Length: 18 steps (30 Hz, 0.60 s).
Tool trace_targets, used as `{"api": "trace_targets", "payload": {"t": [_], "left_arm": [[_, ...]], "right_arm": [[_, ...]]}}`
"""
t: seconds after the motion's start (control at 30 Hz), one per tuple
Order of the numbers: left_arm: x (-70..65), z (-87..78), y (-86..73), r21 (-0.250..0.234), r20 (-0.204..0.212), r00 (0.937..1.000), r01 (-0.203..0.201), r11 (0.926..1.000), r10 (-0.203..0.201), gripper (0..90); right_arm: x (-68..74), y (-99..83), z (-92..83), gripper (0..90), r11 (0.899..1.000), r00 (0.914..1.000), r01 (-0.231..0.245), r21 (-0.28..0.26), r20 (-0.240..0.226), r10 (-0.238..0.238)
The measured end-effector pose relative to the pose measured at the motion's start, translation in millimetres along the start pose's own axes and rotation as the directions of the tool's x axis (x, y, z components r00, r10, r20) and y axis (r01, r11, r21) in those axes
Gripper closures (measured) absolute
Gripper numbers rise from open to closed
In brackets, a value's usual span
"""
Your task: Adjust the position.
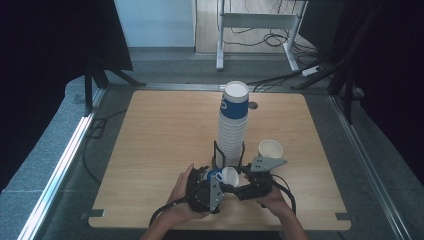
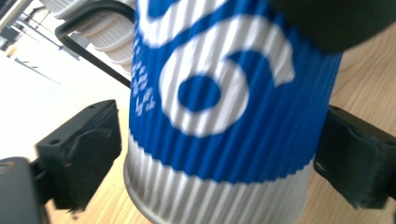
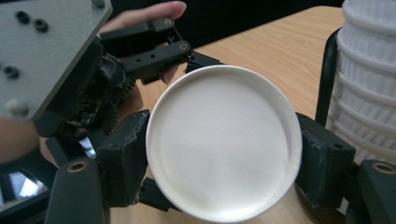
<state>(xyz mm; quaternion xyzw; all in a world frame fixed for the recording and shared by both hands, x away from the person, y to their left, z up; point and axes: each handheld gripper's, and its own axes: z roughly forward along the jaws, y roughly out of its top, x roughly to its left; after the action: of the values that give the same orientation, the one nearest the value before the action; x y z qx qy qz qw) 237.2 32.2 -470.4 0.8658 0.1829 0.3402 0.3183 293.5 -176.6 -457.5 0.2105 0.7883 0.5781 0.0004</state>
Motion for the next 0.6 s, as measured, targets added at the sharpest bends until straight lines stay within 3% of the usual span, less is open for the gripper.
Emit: {"api": "trace_targets", "payload": {"t": [0.17,0.33,0.6], "left_arm": [[3.4,-3.1,-0.8,-0.042,0.038,0.9988,0.034,0.9985,-0.032,5.2],[3.3,-4.1,-1.3,-0.052,0.038,0.9989,0.031,0.9982,-0.029,12.7],[3.7,-2.7,-1.5,-0.040,0.056,0.9979,0.036,0.9985,-0.034,14.1]], "right_arm": [[-2.5,-2.1,-3.7,27.7,0.998,0.9967,-0.035,-0.049,-0.075,0.031],[-1.7,-2.5,-2.6,27.5,0.998,0.9963,-0.034,-0.043,-0.080,0.031],[-2.0,-2.8,-2.4,27.4,0.999,0.9969,-0.029,-0.036,-0.075,0.027]]}}
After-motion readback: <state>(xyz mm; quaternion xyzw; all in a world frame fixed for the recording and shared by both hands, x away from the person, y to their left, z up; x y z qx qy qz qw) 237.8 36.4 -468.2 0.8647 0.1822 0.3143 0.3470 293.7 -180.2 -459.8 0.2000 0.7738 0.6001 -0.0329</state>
